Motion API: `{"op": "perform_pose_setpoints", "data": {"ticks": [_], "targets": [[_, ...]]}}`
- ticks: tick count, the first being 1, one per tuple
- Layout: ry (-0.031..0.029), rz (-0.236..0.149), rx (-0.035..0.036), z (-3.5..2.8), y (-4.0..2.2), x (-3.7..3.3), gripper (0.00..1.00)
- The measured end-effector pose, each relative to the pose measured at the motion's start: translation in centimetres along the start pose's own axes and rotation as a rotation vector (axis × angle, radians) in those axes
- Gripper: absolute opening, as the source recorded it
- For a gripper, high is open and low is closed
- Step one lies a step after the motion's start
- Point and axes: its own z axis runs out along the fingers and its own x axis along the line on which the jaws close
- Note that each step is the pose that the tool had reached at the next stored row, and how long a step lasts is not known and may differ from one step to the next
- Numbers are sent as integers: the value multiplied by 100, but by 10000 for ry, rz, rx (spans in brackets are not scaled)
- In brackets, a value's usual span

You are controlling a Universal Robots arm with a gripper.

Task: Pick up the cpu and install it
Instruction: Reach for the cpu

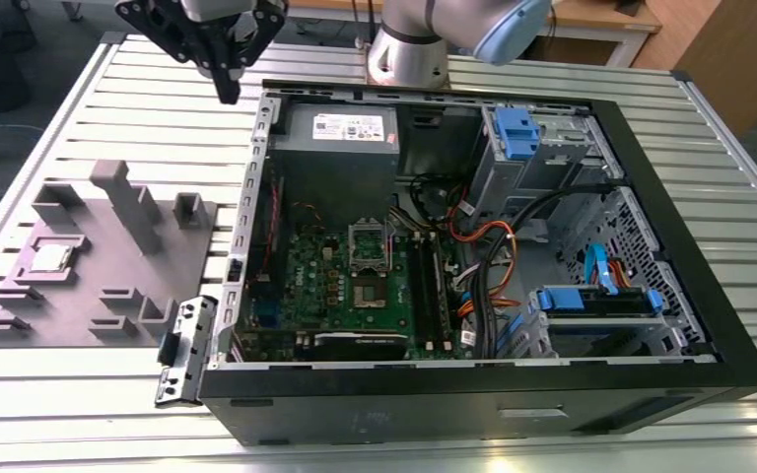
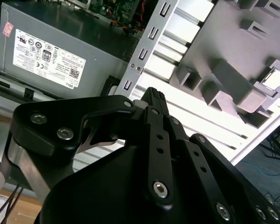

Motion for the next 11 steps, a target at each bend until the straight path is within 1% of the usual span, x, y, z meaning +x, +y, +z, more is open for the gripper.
{"op": "perform_pose_setpoints", "data": {"ticks": [11], "targets": [[0, 1, -1, 26, -20, 253, 11]]}}
